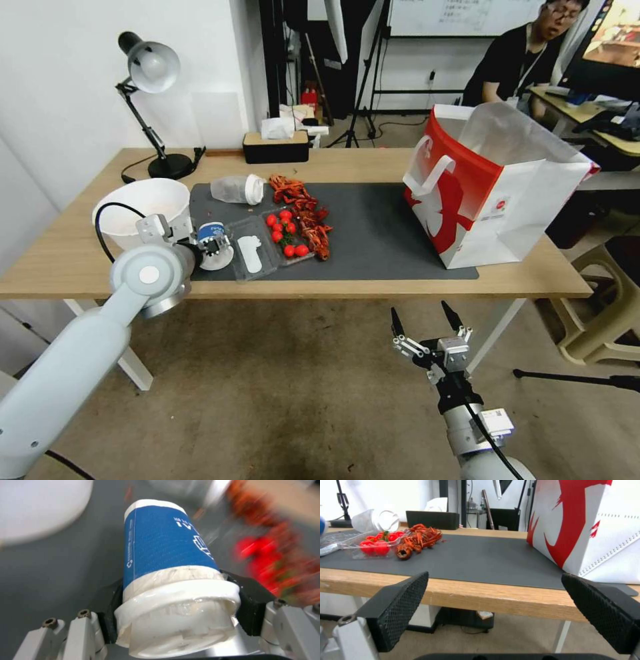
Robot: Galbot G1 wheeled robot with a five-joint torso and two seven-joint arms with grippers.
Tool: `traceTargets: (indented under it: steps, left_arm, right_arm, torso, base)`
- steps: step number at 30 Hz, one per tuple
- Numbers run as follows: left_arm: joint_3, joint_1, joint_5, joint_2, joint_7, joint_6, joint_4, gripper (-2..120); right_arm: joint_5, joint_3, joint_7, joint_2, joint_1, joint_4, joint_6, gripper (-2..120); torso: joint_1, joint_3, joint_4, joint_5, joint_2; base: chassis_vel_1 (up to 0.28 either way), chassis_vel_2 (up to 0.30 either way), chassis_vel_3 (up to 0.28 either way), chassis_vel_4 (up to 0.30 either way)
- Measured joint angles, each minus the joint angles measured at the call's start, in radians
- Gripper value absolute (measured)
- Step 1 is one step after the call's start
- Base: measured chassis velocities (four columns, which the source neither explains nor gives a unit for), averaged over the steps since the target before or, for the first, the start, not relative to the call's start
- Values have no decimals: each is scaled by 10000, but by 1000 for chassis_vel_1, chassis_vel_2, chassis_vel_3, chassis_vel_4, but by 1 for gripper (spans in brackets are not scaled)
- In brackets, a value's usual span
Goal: Pick up the trash from the table and place it into the takeout bag.
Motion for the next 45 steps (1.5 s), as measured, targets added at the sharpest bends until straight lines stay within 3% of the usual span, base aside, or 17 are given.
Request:
traceTargets:
  steps: [3, 7, 9, 11, 12, 13, 15, 17, 19, 20, 22, 24, 26, 32, 34, 38, 45]
  left_arm:
    - [-77, -151, -1, 171, 357, -213, -309, 64]
    - [308, -1363, -374, 516, 866, -453, -671, 64]
    - [1403, -2812, -552, 532, 1256, -607, -512, 64]
    - [1828, -3346, -566, 477, 1351, -659, -386, 64]
    - [2646, -4532, -571, 266, 1518, -746, -88, 64]
    - [2646, -4532, -571, 266, 1518, -746, -88, 64]
    - [3771, -6247, -576, -277, 1796, -840, 455, 64]
    - [4007, -6587, -585, -448, 1838, -857, 588, 64]
    - [5155, -7940, -529, -1429, 2048, -1019, 1339, 64]
    - [5155, -7940, -529, -1429, 2048, -1019, 1339, 64]
    - [6211, -8897, -83, -2427, 2506, -1173, 2127, 64]
    - [6436, -9099, 55, -2695, 2621, -1203, 2331, 64]
    - [7310, -9946, 840, -3840, 3248, -1390, 3279, 63]
    - [8146, -10761, 1860, -5006, 4304, -1887, 4436, 63]
    - [8542, -11109, 2293, -5689, 4969, -2351, 5211, 63]
    - [9094, -11338, 2873, -6386, 5720, -2809, 6252, 63]
    - [9961, -11294, 3962, -6887, 6448, -3321, 7212, 63]
  right_arm:
    - [7, -6, 1, 0, 17, 0, -10, 100]
    - [24, -7, -5, -5, 17, 53, -23, 100]
    - [25, -6, -16, -1, -14, 108, -42, 100]
    - [25, -5, -17, 6, -23, 121, -48, 100]
    - [24, 11, -19, 29, -41, 143, -57, 100]
    - [24, 11, -19, 29, -41, 143, -57, 100]
    - [9, 57, -21, 74, -100, 171, -69, 100]
    - [0, 71, -22, 88, -118, 176, -70, 100]
    - [-41, 136, -32, 159, -194, 185, -70, 100]
    - [-41, 136, -32, 159, -194, 185, -70, 100]
    - [-59, 207, -40, 201, -224, 186, -71, 100]
    - [-60, 231, -42, 212, -231, 186, -71, 100]
    - [-61, 326, -47, 237, -240, 185, -70, 100]
    - [-56, 443, -56, 263, -236, 185, -66, 100]
    - [-55, 482, -63, 287, -236, 185, -59, 100]
    - [-53, 525, -66, 311, -237, 165, -42, 100]
    - [-52, 529, -71, 339, -236, 101, -12, 100]
  torso:
    - [-1, -1, 3, 8, 1]
    - [-1, 0, 5, 6, 0]
    - [-1, -1, 0, 8, 0]
    - [-2, 0, 0, 5, 0]
    - [0, -1, -4, 6, 0]
    - [0, -1, -4, 6, 0]
    - [0, 0, -3, 12, 0]
    - [0, -1, 1, 9, 0]
    - [0, -1, -1, 9, 0]
    - [0, -1, -1, 9, 0]
    - [1, 0, -1, 11, 0]
    - [0, 0, -2, 11, 0]
    - [0, -1, -5, 15, 0]
    - [1, -1, 6, 9, 0]
    - [-1, -2, 1, 9, 0]
    - [0, -1, -1, 10, 0]
    - [0, -1, 0, 8, 1]
  base:
    - [0, 0, 0, 0]
    - [0, 0, 0, 0]
    - [0, 0, 0, 0]
    - [0, 0, 0, 0]
    - [0, 0, 0, 0]
    - [0, 0, 0, 0]
    - [0, 0, 0, 0]
    - [0, 0, 0, 0]
    - [0, 0, 0, 0]
    - [0, 0, 0, 0]
    - [0, 0, 0, 0]
    - [0, 0, 0, 0]
    - [0, 0, 0, 0]
    - [0, 0, 0, 0]
    - [0, 0, 0, 0]
    - [0, 0, 0, 0]
    - [0, 0, 0, 0]
